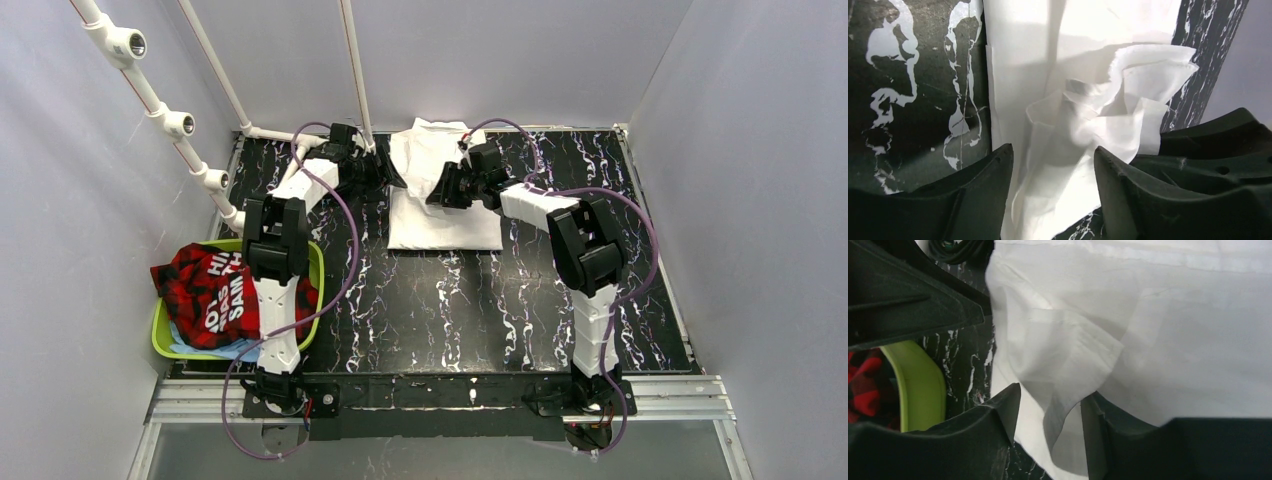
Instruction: Set up the pet bed
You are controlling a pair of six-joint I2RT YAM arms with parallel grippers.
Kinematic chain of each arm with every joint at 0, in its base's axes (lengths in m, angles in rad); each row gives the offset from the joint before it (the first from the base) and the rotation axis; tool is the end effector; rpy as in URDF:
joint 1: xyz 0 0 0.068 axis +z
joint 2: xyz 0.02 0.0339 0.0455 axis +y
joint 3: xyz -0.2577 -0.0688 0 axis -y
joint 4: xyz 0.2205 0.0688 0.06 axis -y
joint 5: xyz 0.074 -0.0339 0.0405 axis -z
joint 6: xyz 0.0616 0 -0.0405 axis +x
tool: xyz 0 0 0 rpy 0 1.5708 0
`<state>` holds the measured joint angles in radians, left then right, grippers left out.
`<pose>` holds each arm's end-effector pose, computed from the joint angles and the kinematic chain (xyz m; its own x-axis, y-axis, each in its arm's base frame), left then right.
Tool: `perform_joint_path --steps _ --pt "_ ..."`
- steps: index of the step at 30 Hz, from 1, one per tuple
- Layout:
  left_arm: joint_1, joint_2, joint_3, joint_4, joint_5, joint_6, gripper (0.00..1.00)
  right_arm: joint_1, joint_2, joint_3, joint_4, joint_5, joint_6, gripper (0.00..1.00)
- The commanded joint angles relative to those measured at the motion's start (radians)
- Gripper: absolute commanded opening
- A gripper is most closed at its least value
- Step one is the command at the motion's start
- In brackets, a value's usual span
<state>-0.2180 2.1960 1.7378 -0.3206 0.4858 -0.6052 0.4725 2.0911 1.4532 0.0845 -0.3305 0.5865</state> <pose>0.4688 -0.1333 0.1885 -0.8574 -0.3254 -0.3987 0.0340 0.7373 -0.6747 0.4125 0.2333 0.1845 -0.7641 0.1974 -0.6142 -0.3043 0.7292 0.6129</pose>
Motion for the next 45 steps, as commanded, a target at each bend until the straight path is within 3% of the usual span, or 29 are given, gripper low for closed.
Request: perform_joint_path --steps 1,6,10,19,21,23,24,26,29,33,36,39,45 --pt "0.0 0.035 0.042 0.022 0.062 -0.017 0.54 -0.013 0.013 0.05 0.102 0.065 -0.046 0.36" --pt "0.002 0.051 0.033 0.138 0.125 -0.079 0.37 -0.022 0.02 0.03 0.28 0.004 -0.114 0.34" --pt "0.004 0.066 0.052 0.129 0.091 -0.09 0.0 -0.03 0.018 0.04 0.307 0.022 -0.142 0.33" --pt "0.019 -0.049 -0.102 0.209 -0.084 -0.114 0.01 -0.038 -0.011 0.019 0.26 0.214 -0.205 0.15" --pt "0.019 -0.115 -0.192 0.241 -0.182 -0.121 0.14 -0.038 -0.012 0.008 0.26 0.258 -0.213 0.22" --pt "0.018 -0.161 -0.261 0.268 -0.243 -0.119 0.45 -0.038 -0.007 0.022 0.236 0.284 -0.214 0.36" --pt "0.018 -0.171 -0.268 0.258 -0.249 -0.11 0.56 -0.038 -0.005 0.037 0.21 0.295 -0.212 0.49" --pt "0.019 -0.17 -0.244 0.203 -0.239 -0.079 0.68 -0.038 -0.007 0.068 0.152 0.311 -0.207 0.61" --pt "0.019 -0.174 -0.196 0.128 -0.206 -0.04 0.75 -0.038 -0.027 0.115 0.013 0.35 -0.207 0.69" --pt "0.018 -0.212 -0.169 0.036 -0.19 0.02 0.8 -0.039 -0.065 0.116 -0.237 0.438 -0.218 0.66" --pt "0.009 -0.258 -0.181 -0.01 -0.162 0.058 0.86 -0.042 -0.098 0.048 -0.351 0.454 -0.2 0.52" --pt "-0.017 -0.308 -0.207 -0.061 -0.178 0.099 0.89 -0.043 -0.125 -0.05 -0.36 0.425 -0.183 0.37" --pt "-0.071 -0.411 -0.286 -0.159 -0.239 0.133 0.95 -0.041 -0.136 -0.219 -0.315 0.346 -0.156 0.33"
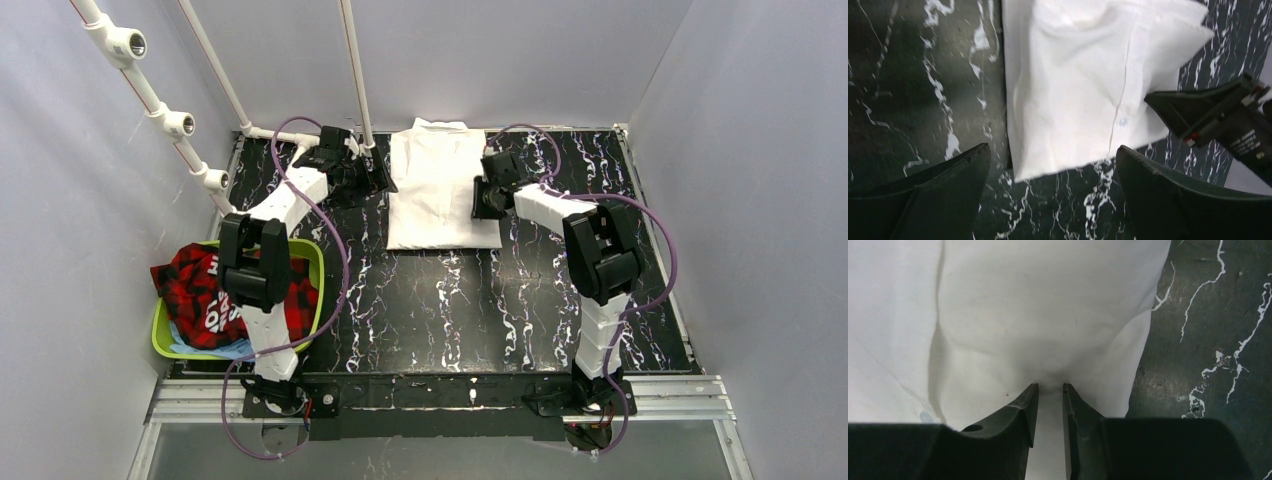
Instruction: Set up the pet bed
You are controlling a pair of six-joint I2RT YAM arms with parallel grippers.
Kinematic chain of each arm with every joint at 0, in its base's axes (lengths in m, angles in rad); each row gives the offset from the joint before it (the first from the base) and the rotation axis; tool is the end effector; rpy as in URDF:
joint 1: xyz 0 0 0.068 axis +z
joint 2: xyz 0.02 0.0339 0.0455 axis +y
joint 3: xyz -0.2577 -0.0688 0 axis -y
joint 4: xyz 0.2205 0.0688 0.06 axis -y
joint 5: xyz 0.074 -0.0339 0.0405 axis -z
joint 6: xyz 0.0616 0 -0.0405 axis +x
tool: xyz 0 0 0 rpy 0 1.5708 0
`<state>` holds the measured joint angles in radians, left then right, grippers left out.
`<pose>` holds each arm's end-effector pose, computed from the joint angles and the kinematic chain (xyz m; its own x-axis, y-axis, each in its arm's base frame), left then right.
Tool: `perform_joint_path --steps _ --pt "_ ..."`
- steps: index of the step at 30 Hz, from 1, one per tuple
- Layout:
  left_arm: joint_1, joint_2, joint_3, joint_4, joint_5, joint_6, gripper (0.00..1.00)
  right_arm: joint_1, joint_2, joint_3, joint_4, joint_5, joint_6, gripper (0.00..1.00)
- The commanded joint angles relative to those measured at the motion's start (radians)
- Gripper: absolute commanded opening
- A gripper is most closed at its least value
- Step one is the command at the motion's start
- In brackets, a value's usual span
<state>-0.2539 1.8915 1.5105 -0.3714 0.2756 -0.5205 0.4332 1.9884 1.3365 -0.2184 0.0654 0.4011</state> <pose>0.4077 -0.1231 0.2407 -0.7897 -0.2895 -0.5409 0.0476 0.8501 -0.5244 0.3861 0.1741 0.1594 -0.7874 0.0651 -0.6129 -0.0795 0.9754 0.2057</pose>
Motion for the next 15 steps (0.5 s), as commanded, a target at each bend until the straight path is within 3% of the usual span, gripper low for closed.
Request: perform_joint_path --steps 1,5,7,10,12,15 --pt "-0.041 -0.126 -0.079 -0.115 -0.031 0.043 0.95 0.0 -0.043 -0.141 -0.001 -0.058 0.041 0.32" --pt "-0.053 -0.203 -0.157 -0.145 -0.056 0.016 0.95 0.06 -0.109 -0.283 -0.003 -0.078 0.164 0.3" --pt "-0.054 -0.246 -0.184 -0.161 -0.091 0.004 0.95 0.118 -0.18 -0.365 -0.02 -0.044 0.317 0.31" --pt "-0.048 -0.299 -0.202 -0.196 -0.161 0.024 0.95 0.275 -0.288 -0.449 0.109 -0.059 0.522 0.31" --pt "-0.038 -0.325 -0.21 -0.213 -0.179 0.035 0.95 0.377 -0.294 -0.385 0.176 -0.092 0.541 0.33" --pt "-0.028 -0.352 -0.226 -0.241 -0.201 0.023 0.94 0.423 -0.286 -0.208 0.07 0.004 0.499 0.35"
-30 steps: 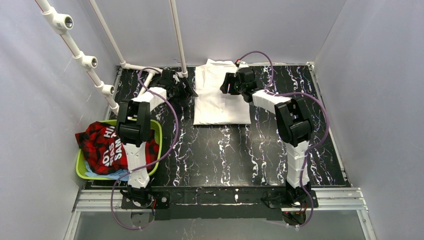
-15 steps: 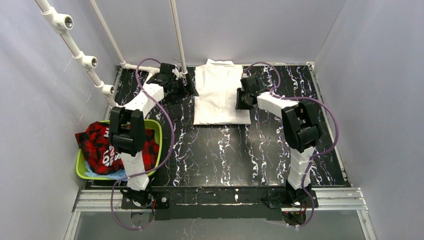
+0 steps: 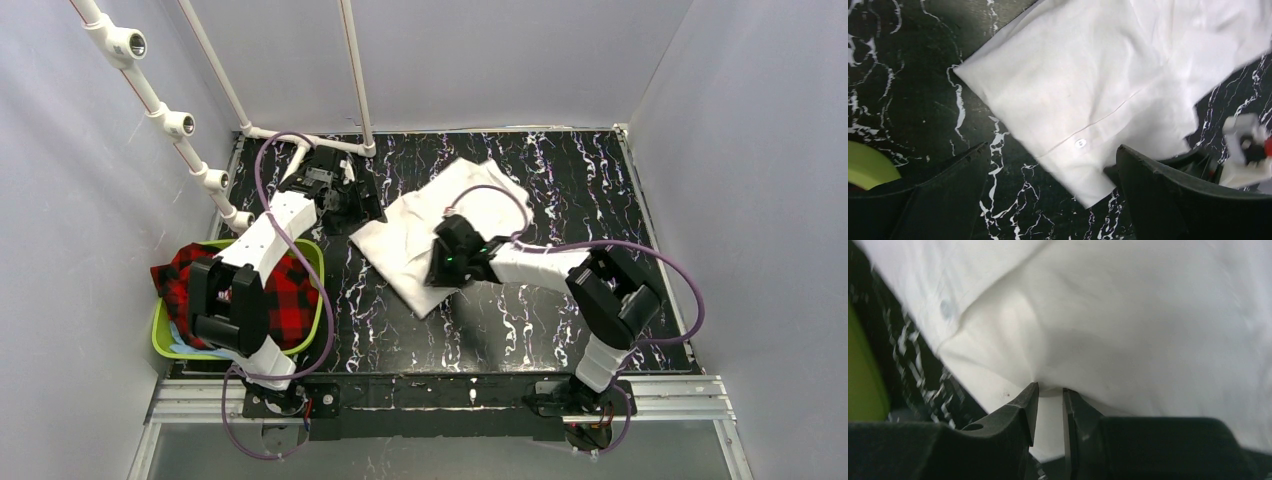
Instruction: Set up the pet bed
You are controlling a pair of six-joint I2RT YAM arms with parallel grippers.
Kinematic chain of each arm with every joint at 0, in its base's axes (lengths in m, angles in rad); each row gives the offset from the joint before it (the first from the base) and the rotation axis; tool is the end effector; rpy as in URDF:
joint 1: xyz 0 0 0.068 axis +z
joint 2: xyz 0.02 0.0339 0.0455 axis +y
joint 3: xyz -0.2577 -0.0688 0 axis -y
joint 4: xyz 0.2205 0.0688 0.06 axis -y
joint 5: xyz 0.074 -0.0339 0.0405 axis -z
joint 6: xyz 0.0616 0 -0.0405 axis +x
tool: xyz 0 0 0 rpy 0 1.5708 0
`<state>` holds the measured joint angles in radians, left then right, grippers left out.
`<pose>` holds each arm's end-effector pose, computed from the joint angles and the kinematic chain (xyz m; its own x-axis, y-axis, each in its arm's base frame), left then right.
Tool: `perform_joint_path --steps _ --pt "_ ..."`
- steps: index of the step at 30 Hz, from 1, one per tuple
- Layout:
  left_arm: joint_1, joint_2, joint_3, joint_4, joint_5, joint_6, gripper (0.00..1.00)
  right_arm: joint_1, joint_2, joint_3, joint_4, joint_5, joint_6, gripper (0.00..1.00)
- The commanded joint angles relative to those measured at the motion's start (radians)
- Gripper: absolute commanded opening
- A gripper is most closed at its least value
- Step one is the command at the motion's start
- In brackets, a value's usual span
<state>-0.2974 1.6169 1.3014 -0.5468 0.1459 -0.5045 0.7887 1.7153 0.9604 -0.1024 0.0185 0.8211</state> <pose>0.3300 -0.1105 0.2571 -0.8194 -0.2490 -0.5163 -0.0179 0.9114 -0.4112 0.2458 0.2458 0.1586 -0.8760 0.1565 -0.4562 -0.0875 0.8786 0.4695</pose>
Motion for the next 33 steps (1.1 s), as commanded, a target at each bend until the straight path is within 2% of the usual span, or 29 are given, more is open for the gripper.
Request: perform_joint_path --steps 1,5,9,13,16,17,21,28,31,33 --pt "0.016 -0.083 -0.025 -0.071 -0.075 -0.001 0.94 0.047 -0.036 0.175 -0.043 0.083 0.083 0.36" --pt "0.019 -0.086 -0.05 -0.09 -0.056 -0.025 0.94 -0.081 -0.088 0.213 -0.06 0.157 -0.017 0.44" --pt "0.021 -0.05 -0.057 -0.122 -0.012 -0.055 0.94 -0.174 0.033 0.356 -0.165 0.133 -0.296 0.66" --pt "0.02 0.018 -0.051 -0.122 0.04 -0.079 0.94 -0.258 0.201 0.532 -0.402 0.208 -0.427 0.7" --pt "0.02 0.066 -0.045 -0.113 0.052 -0.073 0.93 -0.318 0.219 0.539 -0.443 0.26 -0.456 0.7" --pt "0.02 0.081 -0.042 -0.111 0.055 -0.072 0.93 -0.339 0.218 0.527 -0.439 0.254 -0.461 0.69" --pt "0.02 0.134 -0.028 -0.107 0.081 -0.056 0.85 -0.389 0.218 0.456 -0.451 0.226 -0.466 0.51" --pt "0.02 0.14 -0.009 -0.101 0.064 -0.049 0.84 -0.401 0.146 0.258 -0.48 0.306 -0.43 0.44" --pt "0.022 0.149 -0.016 -0.091 0.055 -0.055 0.85 -0.428 0.072 0.141 -0.512 0.342 -0.328 0.35" --pt "0.023 0.158 -0.026 -0.074 0.058 -0.066 0.85 -0.436 0.004 0.056 -0.494 0.312 -0.255 0.33"
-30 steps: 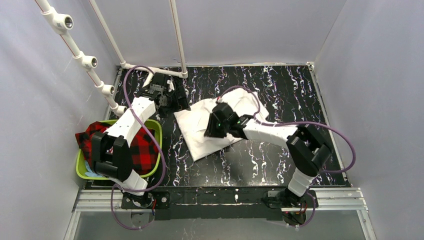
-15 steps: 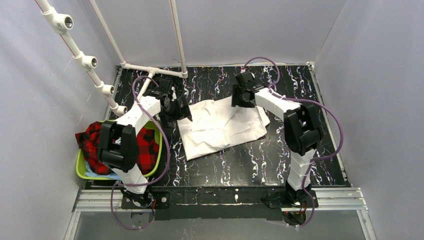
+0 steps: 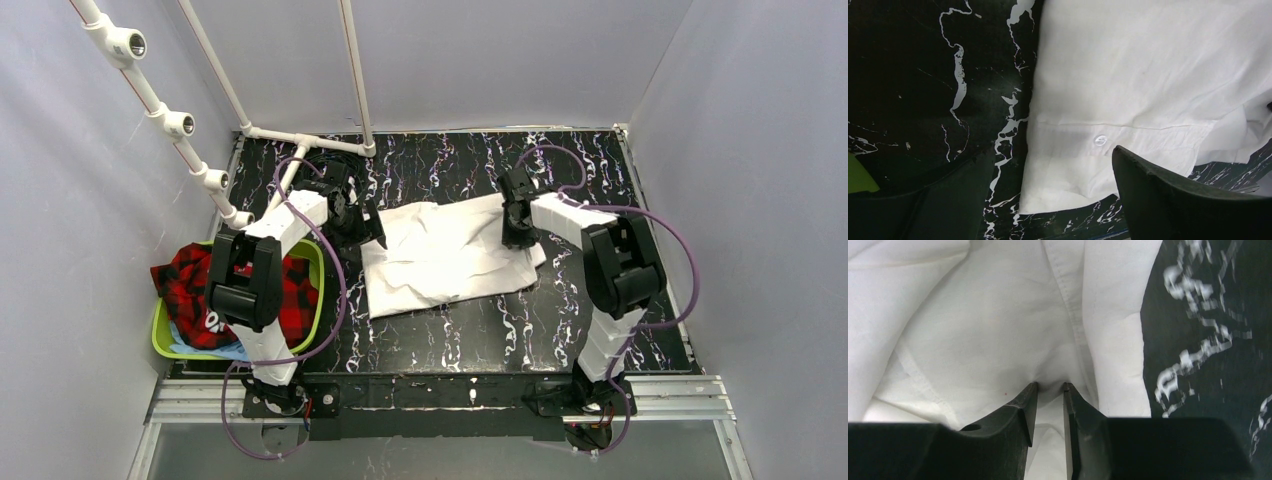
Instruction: Set up the pet bed
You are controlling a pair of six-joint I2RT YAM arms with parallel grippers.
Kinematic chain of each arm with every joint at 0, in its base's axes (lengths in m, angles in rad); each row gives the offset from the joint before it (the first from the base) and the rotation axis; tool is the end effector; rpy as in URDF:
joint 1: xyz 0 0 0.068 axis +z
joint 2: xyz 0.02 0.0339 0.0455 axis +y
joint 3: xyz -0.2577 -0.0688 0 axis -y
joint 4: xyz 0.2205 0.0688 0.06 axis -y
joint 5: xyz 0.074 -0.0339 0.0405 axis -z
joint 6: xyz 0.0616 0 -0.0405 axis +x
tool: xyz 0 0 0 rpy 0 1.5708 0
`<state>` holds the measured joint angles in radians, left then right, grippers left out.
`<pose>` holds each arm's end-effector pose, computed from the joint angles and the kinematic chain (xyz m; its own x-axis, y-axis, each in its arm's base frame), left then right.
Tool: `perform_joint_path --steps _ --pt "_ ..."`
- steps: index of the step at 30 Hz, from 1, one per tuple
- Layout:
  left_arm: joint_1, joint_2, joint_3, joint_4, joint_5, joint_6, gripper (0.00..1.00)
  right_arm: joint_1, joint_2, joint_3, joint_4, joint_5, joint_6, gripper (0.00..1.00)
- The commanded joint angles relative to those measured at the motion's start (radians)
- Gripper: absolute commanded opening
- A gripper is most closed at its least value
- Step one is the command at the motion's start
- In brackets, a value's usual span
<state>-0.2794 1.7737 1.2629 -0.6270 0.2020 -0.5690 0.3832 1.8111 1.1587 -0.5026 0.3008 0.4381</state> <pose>0.3330 -0.1084 0.1885 -0.9242 -0.2840 -0.2554 -0.1743 0.9086 -0.3795 0.3283 0.1127 0.1561 -0.8727 0.0850 -0.4807 0.1371 0.9878 -0.0741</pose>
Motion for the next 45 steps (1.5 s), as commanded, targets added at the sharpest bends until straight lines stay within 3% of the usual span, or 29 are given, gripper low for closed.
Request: perform_joint_path --steps 1,4,10,15,21,28,31,36,38,45 --pt "0.005 0.007 0.009 0.017 0.01 -0.009 0.85 -0.03 -0.125 -0.175 -0.084 0.005 0.162 0.32" --pt "0.006 0.03 0.001 0.074 0.066 -0.026 0.86 -0.03 -0.228 -0.23 0.001 -0.062 0.205 0.33" --pt "0.01 0.082 -0.015 0.176 0.146 -0.025 0.8 -0.029 -0.327 -0.091 0.075 -0.188 0.118 0.48" --pt "0.021 0.096 -0.017 0.211 0.194 -0.006 0.72 0.017 -0.255 -0.016 0.146 -0.451 0.079 0.48" --pt "0.026 0.088 -0.019 0.198 0.203 0.002 0.71 0.124 -0.124 -0.017 0.32 -0.681 0.163 0.48" --pt "0.027 0.073 -0.031 0.187 0.198 0.003 0.75 0.158 0.006 0.076 0.214 -0.495 0.121 0.51" --pt "0.026 0.072 -0.033 0.183 0.2 0.004 0.76 0.159 0.05 0.102 0.172 -0.433 0.089 0.43" --pt "0.027 0.07 -0.045 0.181 0.224 0.009 0.78 0.158 0.128 0.111 0.121 -0.346 0.031 0.18" --pt "0.028 0.069 -0.049 0.175 0.223 0.013 0.78 0.156 0.164 0.103 0.136 -0.342 -0.012 0.03" --pt "0.037 0.084 -0.079 0.212 0.315 -0.02 0.75 0.148 0.265 0.102 0.189 -0.291 -0.074 0.01"
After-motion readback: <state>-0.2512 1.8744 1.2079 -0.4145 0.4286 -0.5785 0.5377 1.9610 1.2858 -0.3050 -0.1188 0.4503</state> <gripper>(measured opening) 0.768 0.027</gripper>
